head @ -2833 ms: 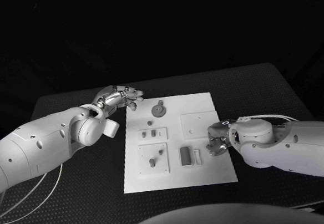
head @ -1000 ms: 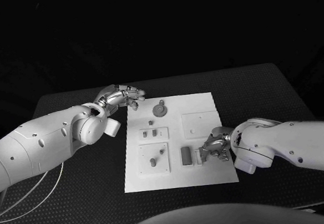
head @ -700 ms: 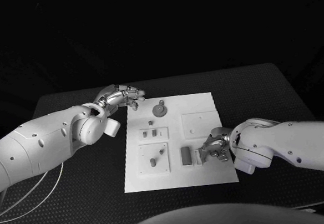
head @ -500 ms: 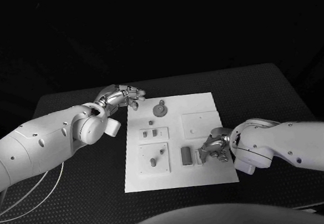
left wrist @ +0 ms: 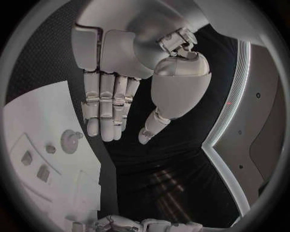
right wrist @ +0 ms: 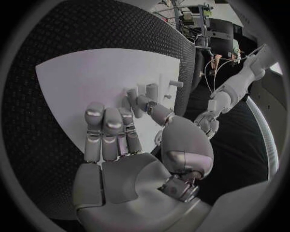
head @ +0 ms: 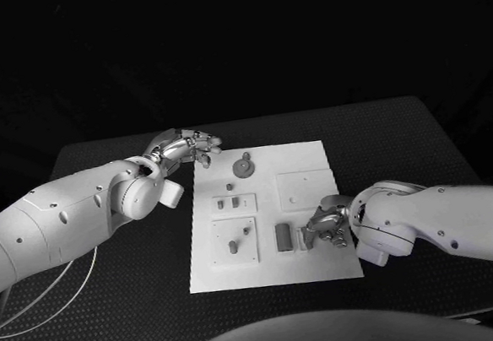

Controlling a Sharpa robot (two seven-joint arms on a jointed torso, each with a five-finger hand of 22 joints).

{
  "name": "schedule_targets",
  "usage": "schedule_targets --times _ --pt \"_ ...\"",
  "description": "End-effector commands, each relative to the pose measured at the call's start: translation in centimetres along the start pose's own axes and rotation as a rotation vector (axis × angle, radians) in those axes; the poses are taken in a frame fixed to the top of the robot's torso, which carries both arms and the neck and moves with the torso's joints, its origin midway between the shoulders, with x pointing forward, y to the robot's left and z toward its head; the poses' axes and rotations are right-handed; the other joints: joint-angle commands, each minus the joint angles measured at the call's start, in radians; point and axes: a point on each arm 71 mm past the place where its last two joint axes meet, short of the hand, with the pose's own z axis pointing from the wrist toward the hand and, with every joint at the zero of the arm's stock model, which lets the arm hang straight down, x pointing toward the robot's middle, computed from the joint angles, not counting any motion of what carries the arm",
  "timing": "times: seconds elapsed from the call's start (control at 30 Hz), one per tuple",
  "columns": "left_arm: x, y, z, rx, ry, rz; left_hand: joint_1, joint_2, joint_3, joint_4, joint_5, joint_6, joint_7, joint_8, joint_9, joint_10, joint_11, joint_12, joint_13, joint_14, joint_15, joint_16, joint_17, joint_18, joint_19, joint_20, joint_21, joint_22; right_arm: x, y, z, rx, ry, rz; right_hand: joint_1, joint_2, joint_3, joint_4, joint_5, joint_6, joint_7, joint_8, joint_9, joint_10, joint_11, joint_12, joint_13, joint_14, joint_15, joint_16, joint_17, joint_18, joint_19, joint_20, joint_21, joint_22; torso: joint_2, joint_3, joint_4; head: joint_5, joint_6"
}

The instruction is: Assemble the parts on the task board

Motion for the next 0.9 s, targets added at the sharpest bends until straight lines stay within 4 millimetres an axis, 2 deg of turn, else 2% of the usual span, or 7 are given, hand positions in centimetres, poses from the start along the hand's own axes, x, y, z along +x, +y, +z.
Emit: schedule_targets --times 0.03,0.6,0.9 --pt "0.27 -0.18 0.08 0.009 0.019 -0.003 -0.005 -0.001 0.003 0.000 -0.005 0.004 -0.001 0.004 0.001 -0.002 0.003 0.007 -0.001 -0.002 0.002 -0.005 0.001 0.015 0.004 -0.004 -0.006 0.002 0.25 0.25 0.09 -0.011 0.015 -0.020 -0.009 0.002 -0.009 0.001 -0.001 0.009 -0.002 0.004 0.014 0.014 -0.010 0.007 0.002 0.000 -0.009 -0.005 0.001 0.021 0.003 -0.001 0.005 -0.002 0.001 0.0001 -0.0001 0.000 0.000" --pt "0.27 -0.16 0.07 0.006 0.020 -0.002 -0.006 0.000 0.003 0.001 -0.005 0.003 -0.001 0.004 0.001 -0.003 0.003 0.007 -0.001 -0.002 0.002 -0.005 0.001 0.015 0.005 -0.004 -0.007 0.002 0.53 0.64 0.32 -0.022 0.027 -0.034 -0.011 -0.002 -0.023 0.001 -0.023 0.010 -0.003 0.005 0.014 0.014 -0.011 0.009 0.003 0.000 -0.010 -0.005 0.001 0.021 0.003 -0.003 0.005 -0.003 0.000 -0.0005 0.0002 0.002 0.000" --pt "0.27 -0.16 0.07 0.006 0.020 -0.002 -0.006 0.000 0.003 0.001 -0.005 0.003 -0.001 0.004 0.001 -0.003 0.003 0.007 -0.001 -0.002 0.002 -0.005 0.001 0.015 0.005 -0.004 -0.007 0.003 0.71 0.74 0.34 -0.027 0.034 -0.035 -0.017 -0.013 -0.040 0.001 -0.027 0.008 -0.002 0.005 0.013 0.013 -0.010 0.008 0.003 -0.001 -0.010 -0.005 0.001 0.021 0.002 -0.004 0.006 -0.003 0.000 -0.0002 -0.0002 0.005 0.000"
